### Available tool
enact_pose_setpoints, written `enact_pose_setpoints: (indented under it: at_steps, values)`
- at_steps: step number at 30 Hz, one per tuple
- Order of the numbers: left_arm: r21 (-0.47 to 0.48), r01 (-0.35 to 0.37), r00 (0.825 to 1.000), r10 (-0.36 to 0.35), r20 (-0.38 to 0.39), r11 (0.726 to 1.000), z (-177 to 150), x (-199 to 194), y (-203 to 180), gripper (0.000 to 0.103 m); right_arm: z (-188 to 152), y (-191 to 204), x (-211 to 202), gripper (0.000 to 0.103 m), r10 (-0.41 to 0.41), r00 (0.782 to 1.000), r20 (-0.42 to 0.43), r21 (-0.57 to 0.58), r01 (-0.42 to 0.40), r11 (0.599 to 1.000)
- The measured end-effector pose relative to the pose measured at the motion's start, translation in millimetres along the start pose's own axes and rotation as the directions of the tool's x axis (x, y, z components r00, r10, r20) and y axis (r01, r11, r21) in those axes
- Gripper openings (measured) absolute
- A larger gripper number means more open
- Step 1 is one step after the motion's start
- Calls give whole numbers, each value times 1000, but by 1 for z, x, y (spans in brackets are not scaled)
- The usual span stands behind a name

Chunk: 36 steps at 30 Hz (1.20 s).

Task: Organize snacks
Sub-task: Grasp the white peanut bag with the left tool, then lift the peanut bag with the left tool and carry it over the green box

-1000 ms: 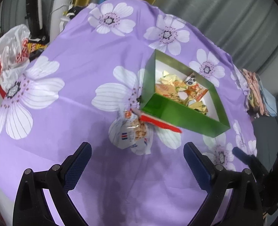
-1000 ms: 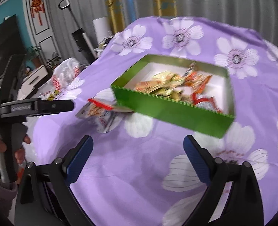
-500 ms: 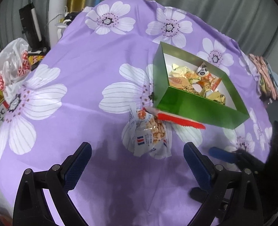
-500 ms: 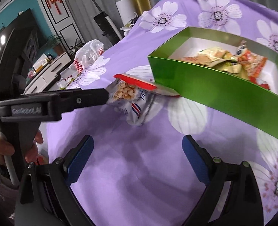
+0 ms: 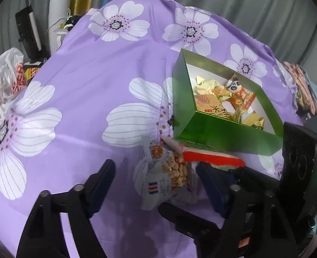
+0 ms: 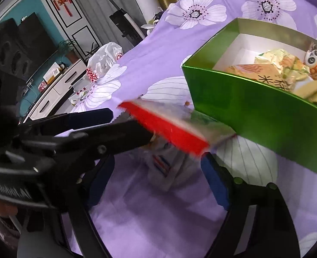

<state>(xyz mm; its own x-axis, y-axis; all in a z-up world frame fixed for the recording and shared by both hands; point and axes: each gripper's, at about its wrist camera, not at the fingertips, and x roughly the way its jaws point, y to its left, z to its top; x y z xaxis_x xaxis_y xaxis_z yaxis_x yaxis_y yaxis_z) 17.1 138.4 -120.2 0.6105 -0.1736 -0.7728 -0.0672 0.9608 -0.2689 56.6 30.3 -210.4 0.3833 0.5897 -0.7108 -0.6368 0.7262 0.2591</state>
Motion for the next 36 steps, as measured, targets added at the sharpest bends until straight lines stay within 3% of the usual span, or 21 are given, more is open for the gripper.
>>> enact_pose_setpoints:
  at_steps: [4, 9, 15, 29, 36]
  values:
    - [26, 2, 1000, -2, -9, 1000, -1, 5, -3, 56, 1, 2, 2, 66, -1, 1000, -15, -16, 1, 1000]
    - [30, -6, 1000, 6, -8, 1000, -2, 7, -5, 48, 2, -1, 4, 39, 2, 1000, -21, -2, -2, 1000]
    - [45, -9, 1000, 9, 1, 999, -4, 4, -9, 46, -2, 2, 0, 30, 18, 1000, -16, -6, -18, 1000]
    - [80, -5, 999, 2, 40, 997, -20, -45, -31, 46, -24, 23, -47, 28, 55, 997, 52, 11, -56, 998]
    - [114, 30, 996, -40, 82, 993, -24, -77, -55, 46, -35, 34, -91, 28, 37, 991, 130, -4, -37, 999]
